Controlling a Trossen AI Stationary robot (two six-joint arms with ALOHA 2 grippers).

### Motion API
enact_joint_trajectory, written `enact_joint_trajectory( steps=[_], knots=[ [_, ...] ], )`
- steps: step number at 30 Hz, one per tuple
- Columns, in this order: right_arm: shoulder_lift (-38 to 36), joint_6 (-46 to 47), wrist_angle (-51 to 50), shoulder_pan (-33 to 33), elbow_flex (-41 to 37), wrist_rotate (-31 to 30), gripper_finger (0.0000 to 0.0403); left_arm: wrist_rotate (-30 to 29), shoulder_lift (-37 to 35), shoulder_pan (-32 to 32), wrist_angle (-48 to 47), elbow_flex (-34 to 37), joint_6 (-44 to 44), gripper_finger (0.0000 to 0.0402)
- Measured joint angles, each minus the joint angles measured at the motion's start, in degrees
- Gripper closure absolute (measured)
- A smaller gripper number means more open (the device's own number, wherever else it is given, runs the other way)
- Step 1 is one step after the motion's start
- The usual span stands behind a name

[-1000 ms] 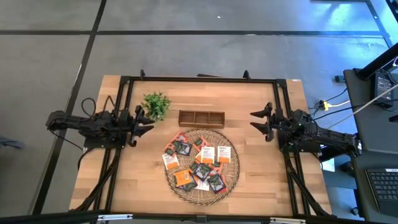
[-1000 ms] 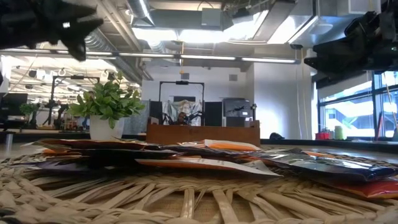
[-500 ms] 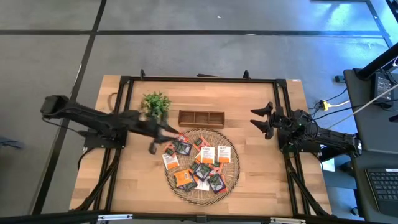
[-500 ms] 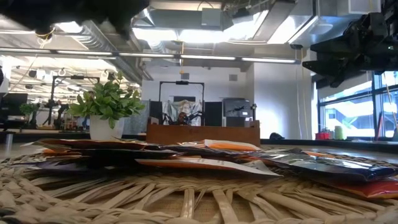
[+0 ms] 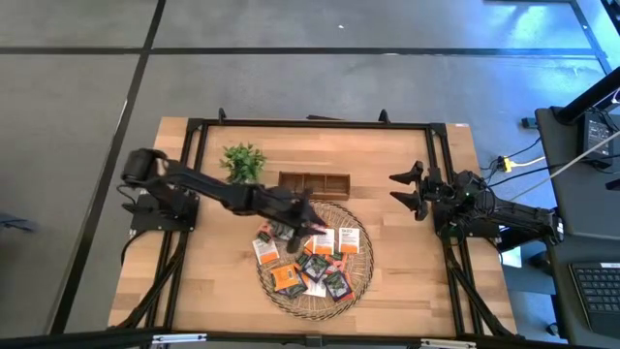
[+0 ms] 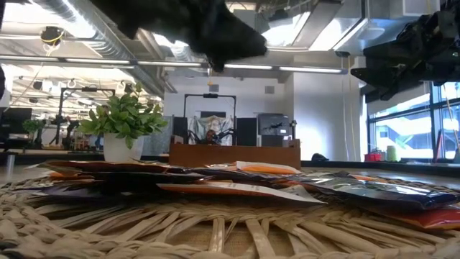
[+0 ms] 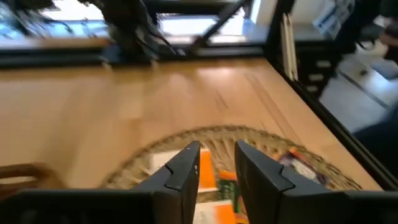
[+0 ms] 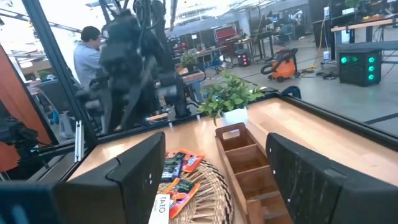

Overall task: Pick & Place Tea
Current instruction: Put the white and orange tea bag into the right section of the wooden organizer

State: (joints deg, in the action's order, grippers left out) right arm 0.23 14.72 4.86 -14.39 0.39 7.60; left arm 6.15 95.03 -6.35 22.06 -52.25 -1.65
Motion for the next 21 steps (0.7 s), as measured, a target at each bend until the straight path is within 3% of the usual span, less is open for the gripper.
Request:
enact_joint_trajectory(
  steps=[7, 10, 15, 21],
  knots=[
    [0.02, 1.57, -0.06, 0.0, 0.0, 0.0, 0.0124, 5.87, 7.45, -1.29, -0.07, -2.93, -5.56, 0.0368],
    [0.02, 1.51, -0.1, 0.02, 0.0, 0.0, 0.0124, 5.38, 9.48, -2.38, 0.43, -3.4, -7.19, 0.0394],
    [0.02, -0.14, -0.11, 0.02, 0.01, 0.0, 0.0124, 5.07, 12.47, -4.57, 0.76, -3.38, -6.09, 0.0398],
    [0.02, -0.17, -0.75, 0.02, 0.02, -0.02, 0.0124, -1.04, 13.05, -6.07, -0.56, -3.32, -5.67, 0.0399]
  ],
)
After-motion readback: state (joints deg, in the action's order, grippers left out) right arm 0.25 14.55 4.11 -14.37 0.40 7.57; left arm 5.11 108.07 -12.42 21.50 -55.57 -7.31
